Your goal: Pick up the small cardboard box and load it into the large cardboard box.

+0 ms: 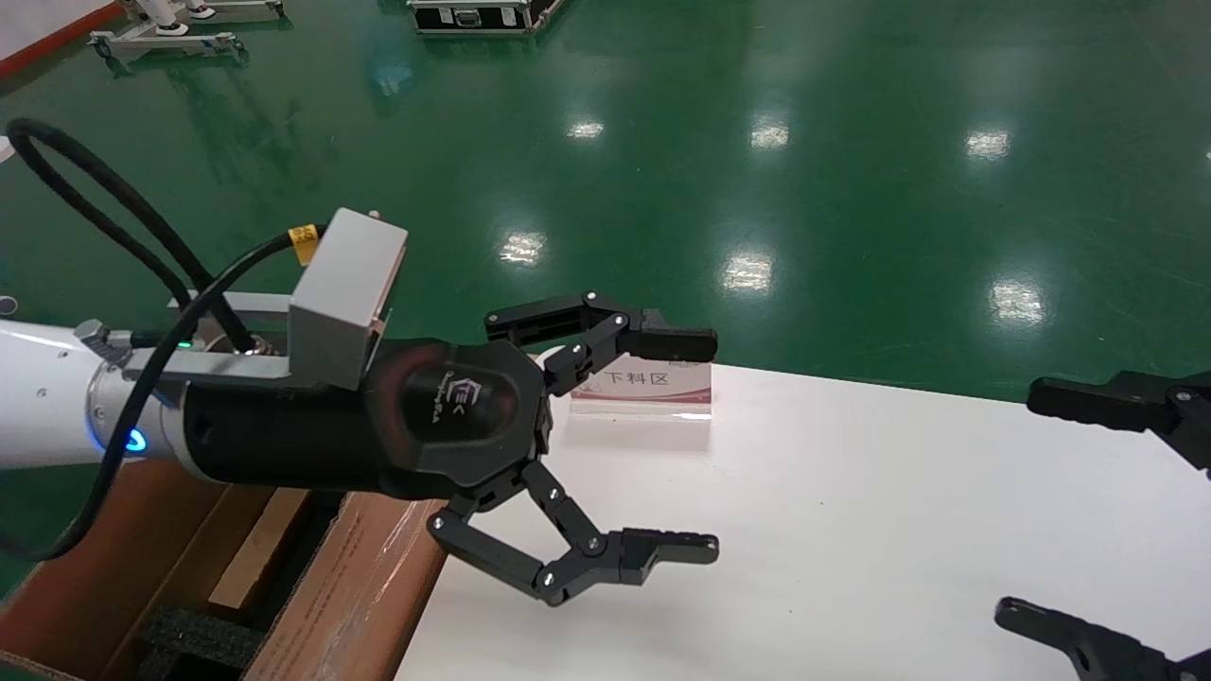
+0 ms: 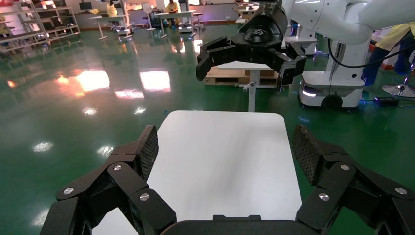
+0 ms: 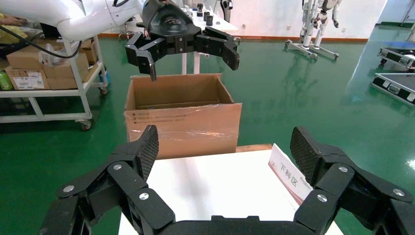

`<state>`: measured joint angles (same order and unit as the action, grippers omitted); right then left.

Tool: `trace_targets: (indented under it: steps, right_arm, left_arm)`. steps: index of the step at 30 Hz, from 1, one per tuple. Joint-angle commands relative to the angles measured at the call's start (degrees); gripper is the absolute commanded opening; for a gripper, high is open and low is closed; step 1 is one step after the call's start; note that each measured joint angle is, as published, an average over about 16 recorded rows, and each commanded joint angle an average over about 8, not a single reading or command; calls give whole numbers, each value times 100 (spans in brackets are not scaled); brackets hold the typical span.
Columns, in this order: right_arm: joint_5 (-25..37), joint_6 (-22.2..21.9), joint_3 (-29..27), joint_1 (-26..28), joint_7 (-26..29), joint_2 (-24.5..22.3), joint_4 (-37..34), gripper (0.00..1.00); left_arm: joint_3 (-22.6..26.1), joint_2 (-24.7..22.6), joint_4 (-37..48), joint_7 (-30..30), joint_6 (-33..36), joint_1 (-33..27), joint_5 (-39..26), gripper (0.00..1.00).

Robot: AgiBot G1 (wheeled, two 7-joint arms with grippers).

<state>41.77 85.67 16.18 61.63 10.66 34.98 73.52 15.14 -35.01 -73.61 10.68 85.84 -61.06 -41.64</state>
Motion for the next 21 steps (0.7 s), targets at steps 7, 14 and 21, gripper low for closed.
trace_targets:
  steps: [7,14,21]
  right_arm:
    - [-2,-2,3,1,-2,-1,0,100]
    - [-4,-3,6,1,-3,-3,0,100]
    - [-2,-4,5,0,-4,-3,-1,100]
  left_arm:
    - [42,0,2,3,-7,-24,-10,100]
    - [76,0,3,6,-12,-44,-19,100]
    - [95,0,5,6,-16,-55,-20,100]
